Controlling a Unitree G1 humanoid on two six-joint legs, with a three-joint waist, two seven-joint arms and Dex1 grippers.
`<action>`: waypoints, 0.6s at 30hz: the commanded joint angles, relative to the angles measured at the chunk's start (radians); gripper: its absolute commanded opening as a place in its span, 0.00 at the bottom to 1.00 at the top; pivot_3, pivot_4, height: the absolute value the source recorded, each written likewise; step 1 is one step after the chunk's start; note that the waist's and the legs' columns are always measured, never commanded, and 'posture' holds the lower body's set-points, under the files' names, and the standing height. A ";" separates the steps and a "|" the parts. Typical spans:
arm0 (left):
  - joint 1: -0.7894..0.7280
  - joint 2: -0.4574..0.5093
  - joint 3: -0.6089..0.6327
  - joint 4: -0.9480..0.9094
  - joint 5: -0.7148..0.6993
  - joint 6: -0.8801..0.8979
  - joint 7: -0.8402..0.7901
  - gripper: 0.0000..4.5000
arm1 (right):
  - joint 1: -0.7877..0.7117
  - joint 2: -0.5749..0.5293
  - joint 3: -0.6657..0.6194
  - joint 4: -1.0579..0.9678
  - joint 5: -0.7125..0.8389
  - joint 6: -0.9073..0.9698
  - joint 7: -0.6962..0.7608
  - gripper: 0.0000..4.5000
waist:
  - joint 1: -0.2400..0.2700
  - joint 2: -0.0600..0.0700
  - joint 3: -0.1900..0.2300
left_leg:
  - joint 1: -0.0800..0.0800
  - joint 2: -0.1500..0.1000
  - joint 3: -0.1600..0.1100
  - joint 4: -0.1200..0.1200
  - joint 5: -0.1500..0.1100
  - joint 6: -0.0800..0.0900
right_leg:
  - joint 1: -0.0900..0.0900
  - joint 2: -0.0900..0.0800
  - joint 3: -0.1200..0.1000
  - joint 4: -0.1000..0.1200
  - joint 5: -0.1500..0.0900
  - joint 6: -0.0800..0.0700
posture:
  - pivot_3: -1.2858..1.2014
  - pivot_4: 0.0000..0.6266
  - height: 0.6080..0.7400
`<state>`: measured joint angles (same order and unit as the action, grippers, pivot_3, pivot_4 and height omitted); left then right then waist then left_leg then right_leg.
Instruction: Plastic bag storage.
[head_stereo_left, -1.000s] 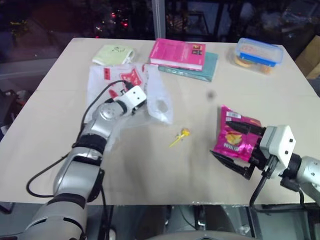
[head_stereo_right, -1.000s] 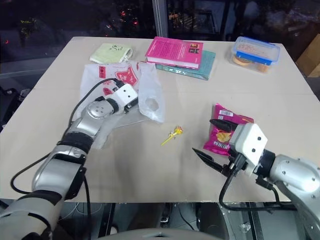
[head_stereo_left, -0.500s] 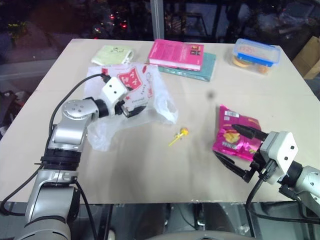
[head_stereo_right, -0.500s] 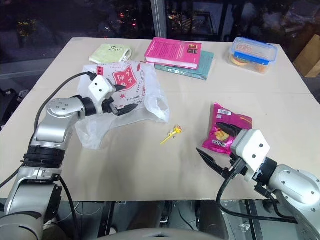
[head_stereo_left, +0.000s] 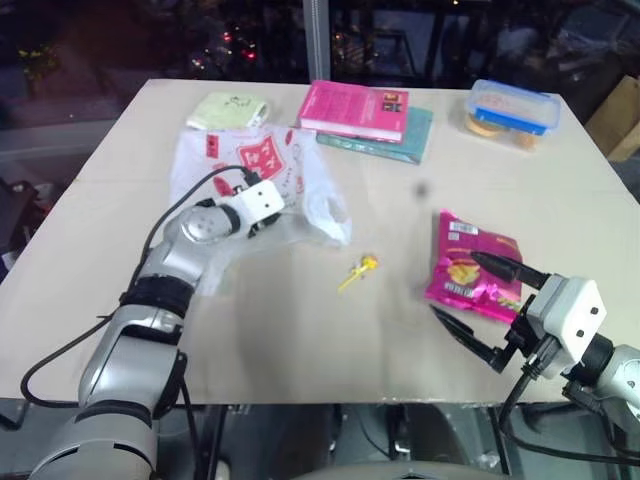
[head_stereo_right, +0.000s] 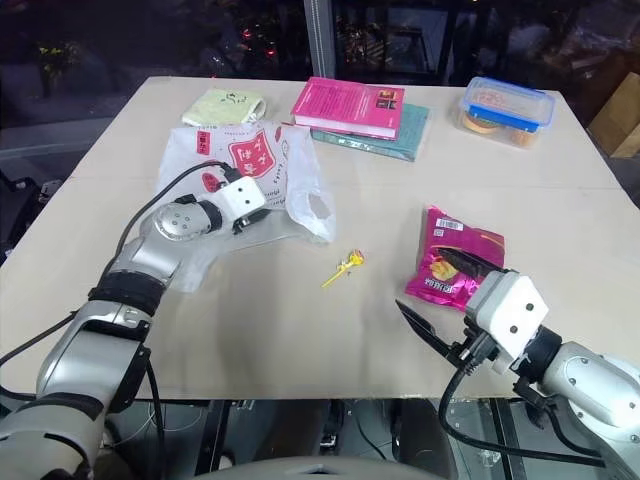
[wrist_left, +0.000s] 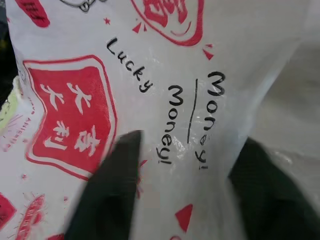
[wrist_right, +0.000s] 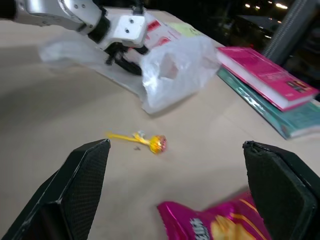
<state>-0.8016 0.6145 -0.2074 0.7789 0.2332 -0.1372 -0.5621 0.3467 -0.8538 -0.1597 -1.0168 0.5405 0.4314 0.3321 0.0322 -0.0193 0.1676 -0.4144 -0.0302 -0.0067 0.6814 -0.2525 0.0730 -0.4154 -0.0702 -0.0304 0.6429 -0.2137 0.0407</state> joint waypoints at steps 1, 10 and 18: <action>-0.033 0.010 0.152 -0.072 -0.145 0.066 -0.012 0.11 | 0.004 -0.021 0.045 -0.030 -0.170 0.088 -0.102 1.00 | -0.002 -0.001 0.001 | 0.000 0.000 0.000 0.000 0.000 0.000 | 0.000 0.000 0.000 0.000 0.000 0.000 | 0.52 0.24 1.00; -0.064 0.047 0.252 -0.519 -0.293 0.476 -0.095 0.02 | -0.085 -0.062 0.233 0.140 -0.484 0.197 -0.087 1.00 | -0.002 -0.002 0.001 | -0.001 -0.001 0.000 0.003 0.002 -0.004 | 0.001 0.000 0.000 -0.001 0.000 0.000 | 0.52 0.24 1.00; -0.082 0.014 0.233 -0.682 -0.297 0.718 -0.055 0.02 | -0.156 -0.065 0.359 0.350 -0.778 0.108 -0.106 1.00 | -0.013 -0.002 0.001 | -0.001 -0.001 0.001 0.003 0.002 -0.004 | 0.000 0.005 0.000 0.000 0.000 0.000 | 0.52 0.24 1.00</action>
<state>-0.8664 0.6271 0.0210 0.1439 -0.0611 0.5576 -0.6325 0.1948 -0.9199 0.2015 -0.6846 -0.1887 0.5633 0.2344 0.0188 -0.0212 0.1687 -0.4149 -0.0307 -0.0061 0.6841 -0.2500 0.0685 -0.4150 -0.0646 -0.0304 0.6428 -0.2139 0.0410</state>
